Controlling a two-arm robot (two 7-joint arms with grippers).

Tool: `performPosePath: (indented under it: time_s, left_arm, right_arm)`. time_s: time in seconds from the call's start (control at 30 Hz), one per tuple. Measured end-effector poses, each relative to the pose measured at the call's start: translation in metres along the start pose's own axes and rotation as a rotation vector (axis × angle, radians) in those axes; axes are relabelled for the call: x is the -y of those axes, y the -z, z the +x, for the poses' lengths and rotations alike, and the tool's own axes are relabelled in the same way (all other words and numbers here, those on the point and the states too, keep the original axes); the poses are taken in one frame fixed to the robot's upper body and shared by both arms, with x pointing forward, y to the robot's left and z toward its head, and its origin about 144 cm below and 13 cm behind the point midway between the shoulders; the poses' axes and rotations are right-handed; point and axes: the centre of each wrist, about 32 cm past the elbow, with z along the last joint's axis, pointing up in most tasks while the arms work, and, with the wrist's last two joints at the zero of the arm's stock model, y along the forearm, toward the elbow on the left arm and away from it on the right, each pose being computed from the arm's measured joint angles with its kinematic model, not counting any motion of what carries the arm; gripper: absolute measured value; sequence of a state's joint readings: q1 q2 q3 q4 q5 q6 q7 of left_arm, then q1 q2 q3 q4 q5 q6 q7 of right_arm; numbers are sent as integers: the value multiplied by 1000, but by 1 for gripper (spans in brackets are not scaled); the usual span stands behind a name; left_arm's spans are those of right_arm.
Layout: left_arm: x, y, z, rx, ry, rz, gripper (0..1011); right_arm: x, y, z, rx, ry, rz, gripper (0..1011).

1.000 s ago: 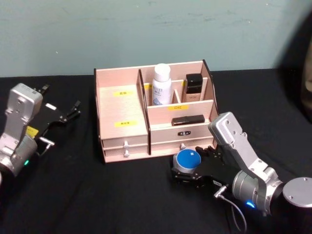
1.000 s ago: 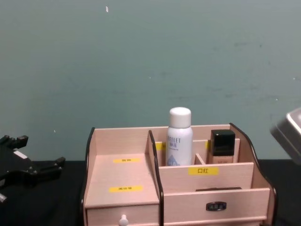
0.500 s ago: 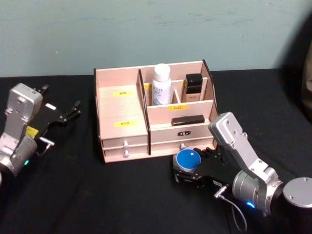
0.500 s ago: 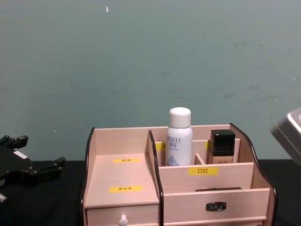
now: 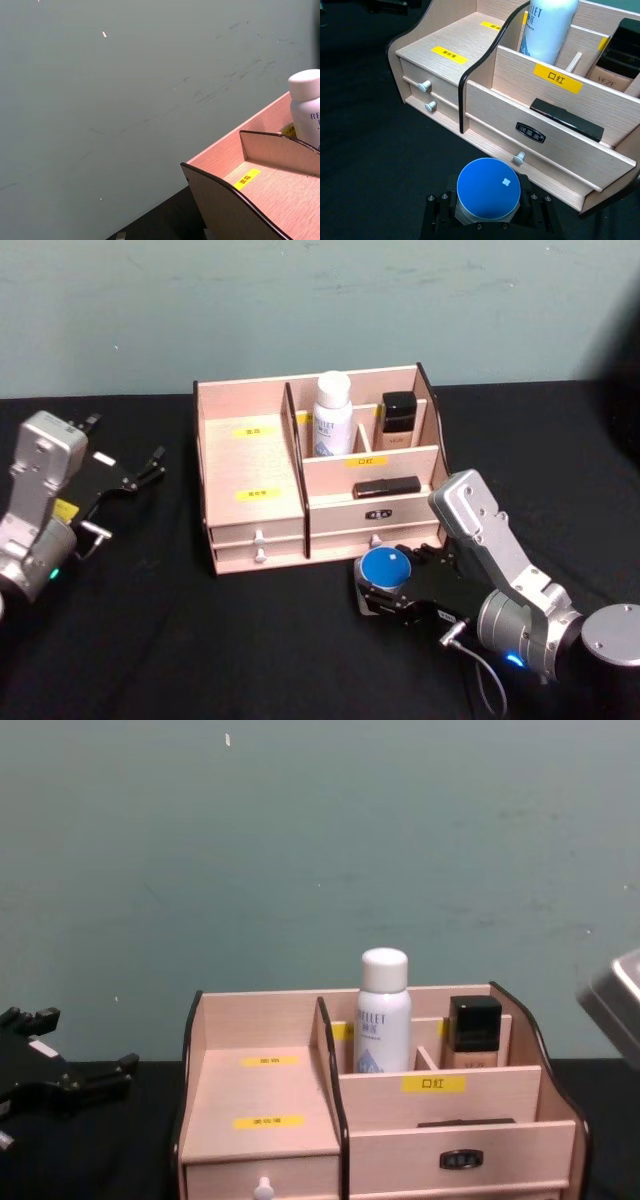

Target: Pick up the facial cleanser and watermelon frost from the table and place them into the tiered storage box.

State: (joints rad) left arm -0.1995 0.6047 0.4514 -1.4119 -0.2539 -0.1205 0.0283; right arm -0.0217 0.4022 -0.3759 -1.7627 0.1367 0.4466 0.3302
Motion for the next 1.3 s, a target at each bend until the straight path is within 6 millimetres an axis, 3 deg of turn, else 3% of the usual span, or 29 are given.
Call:
performPosePath:
  time_s: [0.8, 1.3]
  left_arm:
    - [0, 0, 0, 0, 0, 0, 1001]
    - [0, 0, 0, 0, 0, 0, 1001]
  right_arm:
    - [8, -3, 1, 16, -47, 44, 730]
    - [17, -39, -14, 94, -190, 151, 730]
